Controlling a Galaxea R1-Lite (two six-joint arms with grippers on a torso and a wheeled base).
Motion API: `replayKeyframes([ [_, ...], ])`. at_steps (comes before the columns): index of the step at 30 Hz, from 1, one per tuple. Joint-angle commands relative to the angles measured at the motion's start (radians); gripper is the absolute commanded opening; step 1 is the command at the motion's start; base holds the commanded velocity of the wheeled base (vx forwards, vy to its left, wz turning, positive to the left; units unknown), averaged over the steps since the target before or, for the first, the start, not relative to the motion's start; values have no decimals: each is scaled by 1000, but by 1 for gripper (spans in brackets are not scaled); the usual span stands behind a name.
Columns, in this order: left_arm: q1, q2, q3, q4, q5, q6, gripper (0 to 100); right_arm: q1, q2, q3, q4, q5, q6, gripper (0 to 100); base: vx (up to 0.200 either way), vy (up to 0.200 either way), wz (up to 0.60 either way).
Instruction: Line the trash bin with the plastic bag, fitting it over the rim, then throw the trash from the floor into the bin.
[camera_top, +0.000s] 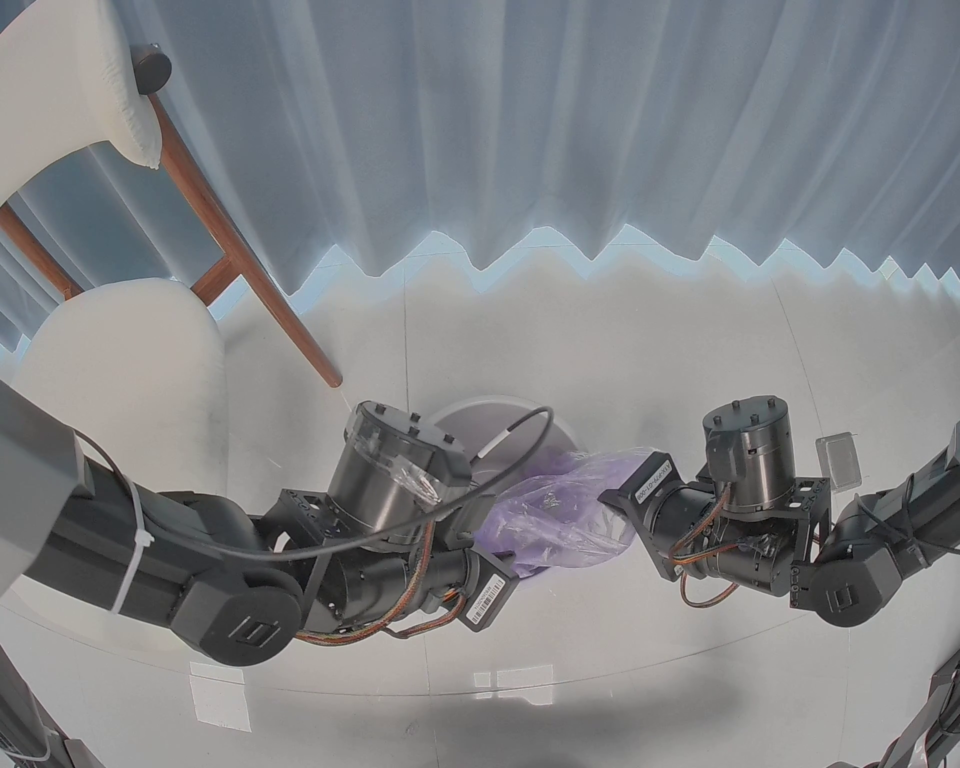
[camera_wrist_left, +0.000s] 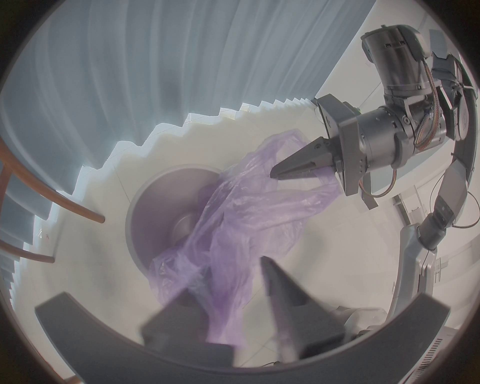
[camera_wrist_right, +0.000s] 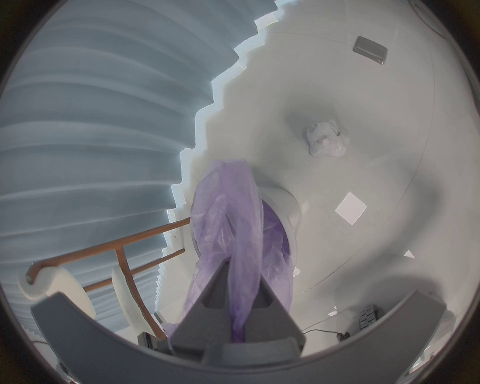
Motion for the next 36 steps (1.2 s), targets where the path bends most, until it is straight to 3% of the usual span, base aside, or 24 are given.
replayKeyframes([
  [1,0,-12,-3,-15,-4,-19,100,-7,-13,7,-1,2,-34,0,0,0,0],
  [6,15,-94,0,-7,-3,-154,100,-9,-33,64,-79,55,-131,0,0,0,0],
  [13,144,-164,20,24,3,-166,100,-15,-23,254,-343,186,-321,0,0,0,0],
  [28,227,-204,230,2,-14,-39,100,-98,49,223,-392,207,-332,0,0,0,0],
  [36,218,-203,264,-42,-112,15,100,-161,89,176,-394,207,-327,0,0,0,0],
])
